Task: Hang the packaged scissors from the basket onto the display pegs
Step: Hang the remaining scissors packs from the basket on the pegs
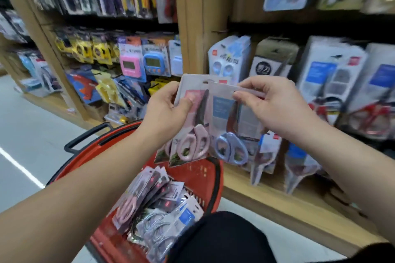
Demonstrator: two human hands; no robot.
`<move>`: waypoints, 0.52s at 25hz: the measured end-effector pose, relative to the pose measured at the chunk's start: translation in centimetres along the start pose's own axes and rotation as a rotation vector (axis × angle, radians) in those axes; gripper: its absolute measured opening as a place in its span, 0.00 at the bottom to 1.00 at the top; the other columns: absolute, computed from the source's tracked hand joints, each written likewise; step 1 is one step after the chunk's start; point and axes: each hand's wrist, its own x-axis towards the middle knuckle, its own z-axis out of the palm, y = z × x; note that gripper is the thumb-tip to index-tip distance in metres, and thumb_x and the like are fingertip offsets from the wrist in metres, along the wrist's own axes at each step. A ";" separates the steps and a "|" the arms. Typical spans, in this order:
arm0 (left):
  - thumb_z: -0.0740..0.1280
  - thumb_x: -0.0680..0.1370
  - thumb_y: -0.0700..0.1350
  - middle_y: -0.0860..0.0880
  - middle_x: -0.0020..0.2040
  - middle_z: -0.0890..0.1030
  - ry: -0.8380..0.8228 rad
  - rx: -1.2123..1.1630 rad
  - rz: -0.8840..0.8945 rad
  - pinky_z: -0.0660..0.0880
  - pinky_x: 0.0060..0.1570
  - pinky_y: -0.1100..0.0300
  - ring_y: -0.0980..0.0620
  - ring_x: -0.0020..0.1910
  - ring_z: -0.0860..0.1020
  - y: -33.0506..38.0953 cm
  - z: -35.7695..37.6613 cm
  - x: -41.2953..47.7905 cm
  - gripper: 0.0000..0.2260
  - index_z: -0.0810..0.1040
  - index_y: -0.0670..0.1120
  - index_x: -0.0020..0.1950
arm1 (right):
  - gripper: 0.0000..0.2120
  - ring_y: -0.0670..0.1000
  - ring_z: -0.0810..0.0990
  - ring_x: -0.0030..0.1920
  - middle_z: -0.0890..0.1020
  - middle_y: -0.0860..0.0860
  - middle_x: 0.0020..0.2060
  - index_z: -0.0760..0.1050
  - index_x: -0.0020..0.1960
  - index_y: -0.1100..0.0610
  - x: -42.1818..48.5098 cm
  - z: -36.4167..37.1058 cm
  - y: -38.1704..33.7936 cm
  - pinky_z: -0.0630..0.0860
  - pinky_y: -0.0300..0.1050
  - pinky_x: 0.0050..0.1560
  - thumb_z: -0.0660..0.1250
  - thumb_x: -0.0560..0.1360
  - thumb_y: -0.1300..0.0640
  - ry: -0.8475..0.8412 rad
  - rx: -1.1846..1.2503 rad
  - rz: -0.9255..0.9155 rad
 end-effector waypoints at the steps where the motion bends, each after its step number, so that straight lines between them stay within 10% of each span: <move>1: 0.69 0.83 0.40 0.48 0.50 0.86 -0.022 0.002 0.007 0.81 0.51 0.49 0.49 0.50 0.84 0.7 1.6 0.5 0.07 0.82 0.51 0.56 | 0.05 0.37 0.78 0.27 0.81 0.39 0.35 0.83 0.46 0.46 -0.5 -1.1 0.5 0.76 0.41 0.28 0.72 0.80 0.49 0.014 -0.010 0.034; 9: 0.67 0.72 0.51 0.57 0.51 0.87 -0.219 0.139 -0.136 0.82 0.58 0.49 0.51 0.53 0.85 2.7 13.4 2.2 0.15 0.82 0.55 0.58 | 0.12 0.48 0.77 0.31 0.79 0.43 0.27 0.80 0.35 0.48 -5.9 -4.3 12.3 0.83 0.55 0.39 0.80 0.72 0.49 0.257 -0.030 0.420; 13: 0.69 0.70 0.47 0.52 0.39 0.80 -0.371 0.291 -0.263 0.75 0.39 0.57 0.51 0.39 0.78 0.0 16.9 0.4 0.05 0.76 0.49 0.43 | 0.08 0.47 0.78 0.34 0.78 0.43 0.32 0.81 0.41 0.51 -7.0 -3.2 17.9 0.84 0.60 0.42 0.73 0.78 0.55 0.112 -0.077 0.456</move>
